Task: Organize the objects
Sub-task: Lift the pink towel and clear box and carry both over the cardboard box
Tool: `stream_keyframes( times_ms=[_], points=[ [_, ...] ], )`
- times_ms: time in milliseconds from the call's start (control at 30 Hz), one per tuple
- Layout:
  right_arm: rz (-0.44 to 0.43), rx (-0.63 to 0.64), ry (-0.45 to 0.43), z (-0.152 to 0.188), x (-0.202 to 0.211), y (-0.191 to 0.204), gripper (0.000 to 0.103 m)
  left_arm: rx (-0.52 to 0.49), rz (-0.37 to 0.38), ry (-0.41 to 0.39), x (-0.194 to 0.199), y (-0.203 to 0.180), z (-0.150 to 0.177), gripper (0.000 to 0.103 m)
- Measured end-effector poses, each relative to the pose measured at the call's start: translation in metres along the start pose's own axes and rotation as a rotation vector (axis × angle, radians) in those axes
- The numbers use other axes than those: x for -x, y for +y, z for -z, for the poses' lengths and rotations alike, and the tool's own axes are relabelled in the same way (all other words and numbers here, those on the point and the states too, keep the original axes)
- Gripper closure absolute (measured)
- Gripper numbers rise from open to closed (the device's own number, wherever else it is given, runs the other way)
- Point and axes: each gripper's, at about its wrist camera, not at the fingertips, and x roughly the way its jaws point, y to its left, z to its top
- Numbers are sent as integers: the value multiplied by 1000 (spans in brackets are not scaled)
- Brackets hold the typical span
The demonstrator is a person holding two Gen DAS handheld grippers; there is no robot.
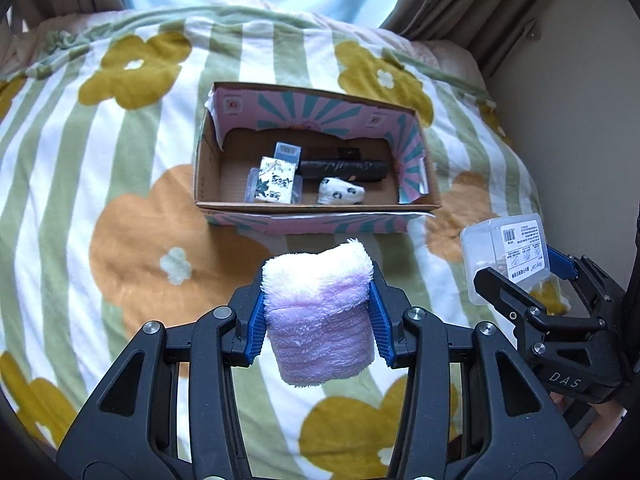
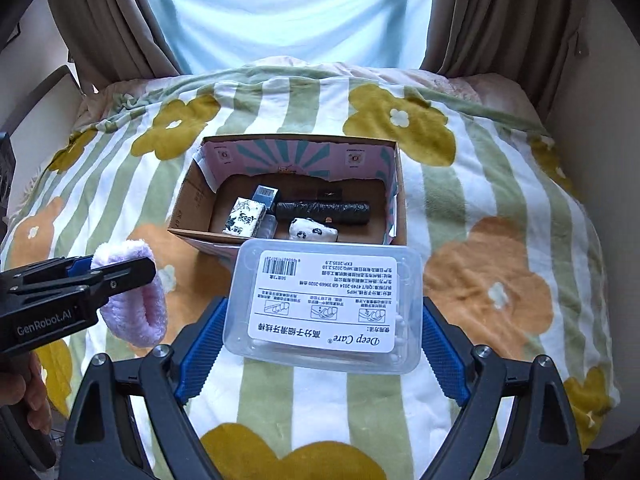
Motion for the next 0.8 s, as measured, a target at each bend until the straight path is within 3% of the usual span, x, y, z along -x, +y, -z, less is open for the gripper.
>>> stream_keyframes(
  times_ms=[300, 800],
  points=[
    [15, -36, 2, 5, 45, 1, 15, -47, -11, -44, 53, -24, 10, 63],
    [-4, -24, -21, -2, 58, 13, 15, -48, -7, -41, 64, -27, 21, 63]
  ],
)
